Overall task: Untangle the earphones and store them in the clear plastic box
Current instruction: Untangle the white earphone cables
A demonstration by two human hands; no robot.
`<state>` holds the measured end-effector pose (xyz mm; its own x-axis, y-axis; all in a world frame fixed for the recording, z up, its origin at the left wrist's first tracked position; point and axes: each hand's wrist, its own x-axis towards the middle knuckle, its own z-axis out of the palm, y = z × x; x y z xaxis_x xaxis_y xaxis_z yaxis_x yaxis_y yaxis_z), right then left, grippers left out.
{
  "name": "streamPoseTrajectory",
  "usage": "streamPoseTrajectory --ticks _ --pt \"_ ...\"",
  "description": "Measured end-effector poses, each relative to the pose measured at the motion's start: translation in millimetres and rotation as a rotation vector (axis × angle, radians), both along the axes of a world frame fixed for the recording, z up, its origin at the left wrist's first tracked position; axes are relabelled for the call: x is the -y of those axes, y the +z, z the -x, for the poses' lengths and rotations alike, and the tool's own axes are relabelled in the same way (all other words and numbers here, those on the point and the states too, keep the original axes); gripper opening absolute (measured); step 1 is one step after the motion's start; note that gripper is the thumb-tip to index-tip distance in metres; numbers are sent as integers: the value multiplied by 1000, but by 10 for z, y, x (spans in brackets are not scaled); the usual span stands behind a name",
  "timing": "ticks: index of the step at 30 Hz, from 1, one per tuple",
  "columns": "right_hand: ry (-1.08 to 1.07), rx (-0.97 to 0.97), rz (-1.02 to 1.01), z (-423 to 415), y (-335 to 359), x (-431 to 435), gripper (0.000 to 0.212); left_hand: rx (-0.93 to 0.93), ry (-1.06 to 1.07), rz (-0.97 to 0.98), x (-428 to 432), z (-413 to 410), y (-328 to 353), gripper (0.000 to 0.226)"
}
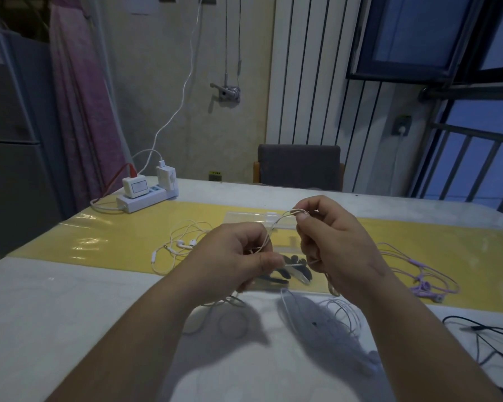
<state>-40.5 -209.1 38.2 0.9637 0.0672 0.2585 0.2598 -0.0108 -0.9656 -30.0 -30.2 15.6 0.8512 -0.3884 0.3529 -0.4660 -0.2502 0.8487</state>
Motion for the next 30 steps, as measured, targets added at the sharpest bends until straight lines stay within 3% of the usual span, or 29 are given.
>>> streamPoseTrajectory --ticks 6,9,13,20,23,27,30 --pt "-66 22 88 8 16 31 15 138 66 -101 -23 -17 -3 8" --pt "-89 16 142 6 23 53 13 224 211 -59 -34 -42 -8 18" --pt "17 -79 181 17 27 63 10 224 365 138 -68 -62 16 23" --pt "189 -188 90 39 34 112 17 239 564 203 -82 -66 29 22" --pt "240 -156 163 44 35 136 17 261 613 204 -66 -57 26 21" --pt "252 -102 160 24 19 134 20 284 570 141 -113 -60 35 15" --pt "224 -59 123 17 18 117 19 280 481 21 -124 -36 51 24"
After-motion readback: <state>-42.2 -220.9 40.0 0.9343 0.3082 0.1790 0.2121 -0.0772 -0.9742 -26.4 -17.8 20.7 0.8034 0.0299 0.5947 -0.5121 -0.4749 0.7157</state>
